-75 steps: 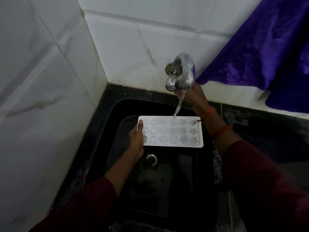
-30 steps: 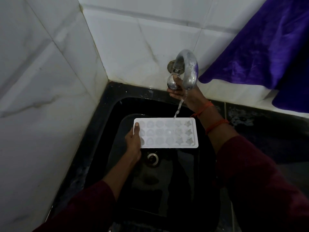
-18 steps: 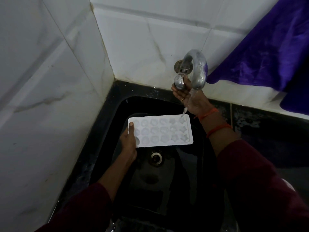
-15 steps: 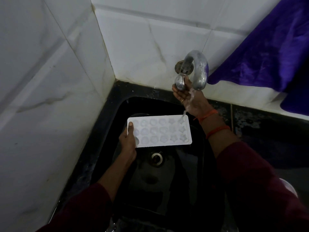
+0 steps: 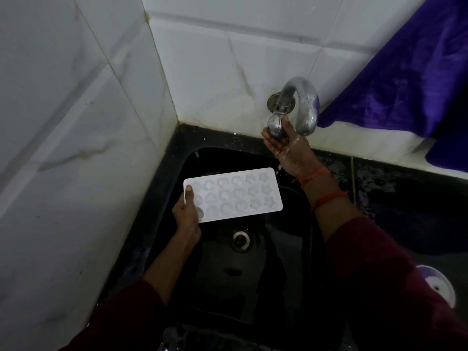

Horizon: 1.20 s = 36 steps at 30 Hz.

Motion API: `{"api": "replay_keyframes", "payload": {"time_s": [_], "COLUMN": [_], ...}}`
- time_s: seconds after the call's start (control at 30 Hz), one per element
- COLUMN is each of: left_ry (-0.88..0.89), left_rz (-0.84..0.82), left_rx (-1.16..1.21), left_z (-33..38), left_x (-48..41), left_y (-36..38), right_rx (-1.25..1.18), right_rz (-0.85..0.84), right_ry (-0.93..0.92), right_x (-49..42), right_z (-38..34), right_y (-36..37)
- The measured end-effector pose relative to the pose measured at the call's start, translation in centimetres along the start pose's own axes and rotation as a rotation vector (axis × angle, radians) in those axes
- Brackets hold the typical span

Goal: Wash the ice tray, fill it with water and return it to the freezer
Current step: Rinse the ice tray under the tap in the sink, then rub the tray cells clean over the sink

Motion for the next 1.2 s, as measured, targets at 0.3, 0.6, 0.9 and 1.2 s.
{"api": "replay_keyframes", "payload": {"time_s": [0.3,0.6,0.9,1.2], "left_ry": [0.004,0.064,0.081,0.156], "left_rz": [0.000,-0.044,-0.053,-0.025], "left_rx": [0.012,-0.015,-0.048,-0.136], "left_z": [0.8,0.7,-0.6,-1.6], "left_x": [0.3,1.8,4.1,6.4], "left_y": [-0.8,-1.2,-2.3,-4.7], "right_rx": [0.443,1.099,1.121,1.077], "right_rz": [0.203,0.103,0.142,0.099], "right_ry": [-0.170,-0.594,-0.504,-0.302], "right_x": [2.7,10.8,15.1,17.3], "right_z": [1.4,3.9,7.9,11.1], "right_y": [-2.6,-6.7,-9.9,-11.6]}}
Point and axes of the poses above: each hand's wrist, its own x-axis away from the middle knuckle, its own y-axis out of the palm, z = x × y, the point moved 6 cm from there along -x, towards the middle knuckle, and after that the axes turned 6 degrees about -x, right-handed, at the moved point
